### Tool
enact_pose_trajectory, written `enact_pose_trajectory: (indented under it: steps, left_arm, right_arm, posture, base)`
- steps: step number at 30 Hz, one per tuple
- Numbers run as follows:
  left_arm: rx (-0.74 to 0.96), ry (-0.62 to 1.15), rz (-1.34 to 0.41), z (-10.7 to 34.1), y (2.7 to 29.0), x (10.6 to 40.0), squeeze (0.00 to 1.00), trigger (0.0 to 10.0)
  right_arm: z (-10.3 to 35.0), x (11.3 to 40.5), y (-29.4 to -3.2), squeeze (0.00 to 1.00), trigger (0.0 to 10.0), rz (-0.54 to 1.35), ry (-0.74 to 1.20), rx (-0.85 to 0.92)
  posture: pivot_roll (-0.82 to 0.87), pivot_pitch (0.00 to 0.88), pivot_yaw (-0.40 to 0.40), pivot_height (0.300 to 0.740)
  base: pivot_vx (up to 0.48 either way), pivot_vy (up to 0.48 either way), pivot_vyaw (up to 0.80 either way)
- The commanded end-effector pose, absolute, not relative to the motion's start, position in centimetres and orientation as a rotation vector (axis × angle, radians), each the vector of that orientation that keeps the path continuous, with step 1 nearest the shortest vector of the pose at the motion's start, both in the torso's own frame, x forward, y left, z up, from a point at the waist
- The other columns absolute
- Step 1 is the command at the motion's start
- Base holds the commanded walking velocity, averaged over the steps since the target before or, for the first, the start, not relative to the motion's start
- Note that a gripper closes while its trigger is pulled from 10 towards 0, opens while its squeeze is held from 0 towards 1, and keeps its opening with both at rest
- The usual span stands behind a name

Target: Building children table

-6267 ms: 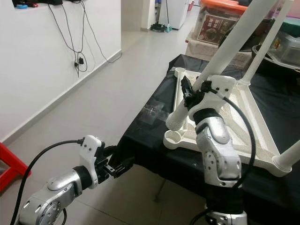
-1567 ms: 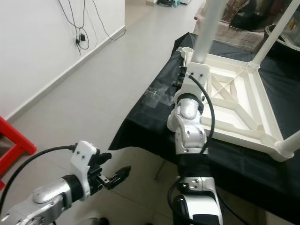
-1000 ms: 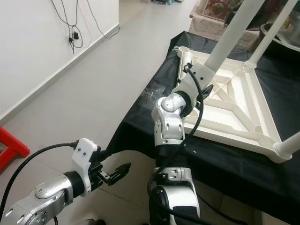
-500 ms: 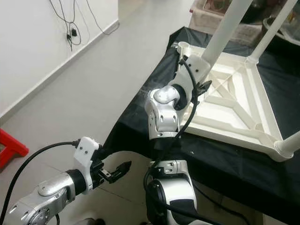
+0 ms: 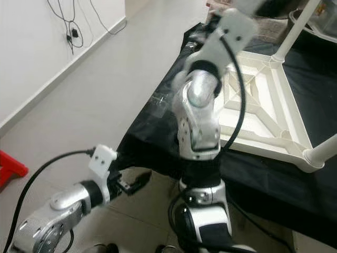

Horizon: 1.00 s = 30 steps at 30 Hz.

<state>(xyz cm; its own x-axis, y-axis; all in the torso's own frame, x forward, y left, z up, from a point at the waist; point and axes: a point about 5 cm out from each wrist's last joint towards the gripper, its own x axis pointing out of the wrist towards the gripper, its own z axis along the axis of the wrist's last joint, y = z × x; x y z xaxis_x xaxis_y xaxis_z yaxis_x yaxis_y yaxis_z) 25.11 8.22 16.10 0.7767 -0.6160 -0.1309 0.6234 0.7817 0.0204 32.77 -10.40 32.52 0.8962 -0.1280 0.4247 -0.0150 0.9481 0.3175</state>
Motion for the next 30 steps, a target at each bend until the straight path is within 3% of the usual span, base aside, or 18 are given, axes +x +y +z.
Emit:
enact_pose_trajectory:
  steps: [1, 7, 10, 30]
  left_arm:
    - [0.116, 0.12, -0.656, 15.8, 8.3, 25.4, 0.0, 10.0]
    - [0.365, -0.045, -0.608, 18.2, 8.6, 27.6, 0.0, 10.0]
    - [0.404, -0.052, -0.593, 18.0, 8.9, 27.9, 0.0, 10.0]
    - [0.394, -0.042, -0.591, 16.4, 8.8, 28.6, 0.0, 10.0]
  right_arm:
    - [31.8, 32.5, -9.8, 0.0, 10.0, 0.037, -0.418, 0.334]
    - [27.6, 31.3, -9.4, 0.0, 10.0, 0.231, -0.279, 0.302]
    - [26.7, 30.7, -8.8, 0.0, 10.0, 0.313, -0.251, 0.274]
    - [25.3, 27.9, -7.0, 0.0, 10.0, 0.572, -0.15, 0.337]
  posture:
    - [0.14, 0.102, -0.091, 0.74]
    - [0.13, 0.089, -0.09, 0.74]
    - [0.13, 0.083, -0.091, 0.74]
    - [0.11, 0.049, -0.093, 0.74]
  base:
    - [0.0, 0.0, 0.0]
    - [0.0, 0.0, 0.0]
    - [0.0, 0.0, 0.0]
    - [0.0, 0.0, 0.0]
